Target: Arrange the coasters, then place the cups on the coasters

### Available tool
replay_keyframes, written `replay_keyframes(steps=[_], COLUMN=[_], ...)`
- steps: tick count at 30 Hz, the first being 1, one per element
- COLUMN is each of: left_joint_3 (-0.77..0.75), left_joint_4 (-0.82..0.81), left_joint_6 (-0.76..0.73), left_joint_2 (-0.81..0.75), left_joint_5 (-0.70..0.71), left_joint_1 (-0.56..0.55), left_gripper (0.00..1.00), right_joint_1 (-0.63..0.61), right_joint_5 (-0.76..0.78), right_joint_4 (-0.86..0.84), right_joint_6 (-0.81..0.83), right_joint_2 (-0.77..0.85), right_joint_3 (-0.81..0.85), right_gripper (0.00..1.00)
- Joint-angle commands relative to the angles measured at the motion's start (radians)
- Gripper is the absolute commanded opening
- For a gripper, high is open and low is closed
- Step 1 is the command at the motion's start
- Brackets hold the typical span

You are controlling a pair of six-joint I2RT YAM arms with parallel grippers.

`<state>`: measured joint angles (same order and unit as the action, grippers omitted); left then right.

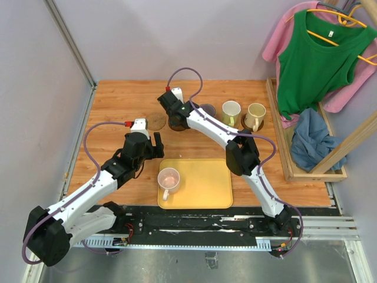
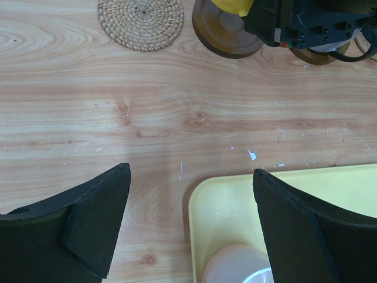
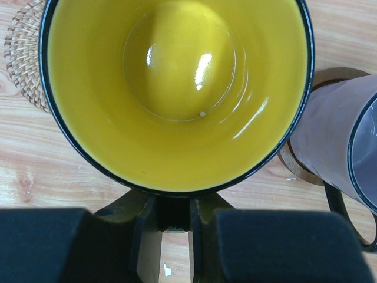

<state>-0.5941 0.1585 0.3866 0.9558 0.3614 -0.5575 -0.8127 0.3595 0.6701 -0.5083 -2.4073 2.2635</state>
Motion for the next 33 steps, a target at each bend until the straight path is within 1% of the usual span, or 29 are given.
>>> replay_keyframes(steps=[1, 18, 27, 28, 30, 33], left_joint_3=[0.003, 0.014, 0.015, 0.014, 0.014, 0.013], left_joint_4=[-0.033, -0.038, -0.043, -0.045, -0.046, -0.046], left_joint_6=[0.003, 0.006, 0.013, 0.014, 0.016, 0.016], left_joint_2=[0.001, 0.011, 0.016, 0.017, 0.017, 0.017], left_joint_5=[0.001, -0.009, -0.018, -0.019, -0.022, -0.024], left_joint_1=[0.008, 0.018, 0.018, 0.018, 0.018, 0.019], left_gripper=[0.88, 0.88, 0.88, 0.88, 0.89, 0.88], right_joint_1=[0.032, 0.051, 0.043, 0.042, 0.040, 0.031], right_joint_5=[0.006, -0.054, -0.089, -0.091, -0.092, -0.086], right_joint_4=[-0.044, -0.047, -0.057, -0.058, -0.061, -0.062], right_joint_6=[-0.034, -0.055, -0.069, -0.068, -0.063, -0.057], right_joint_2=[-0.010, -0.033, -0.009, -0.004, 0.005, 0.024], right_joint_3=[-0.012, -0.037, -0.098, -0.104, -0.115, -0.134], right_gripper=[0.01, 0.01, 0.01, 0.02, 0.10, 0.18])
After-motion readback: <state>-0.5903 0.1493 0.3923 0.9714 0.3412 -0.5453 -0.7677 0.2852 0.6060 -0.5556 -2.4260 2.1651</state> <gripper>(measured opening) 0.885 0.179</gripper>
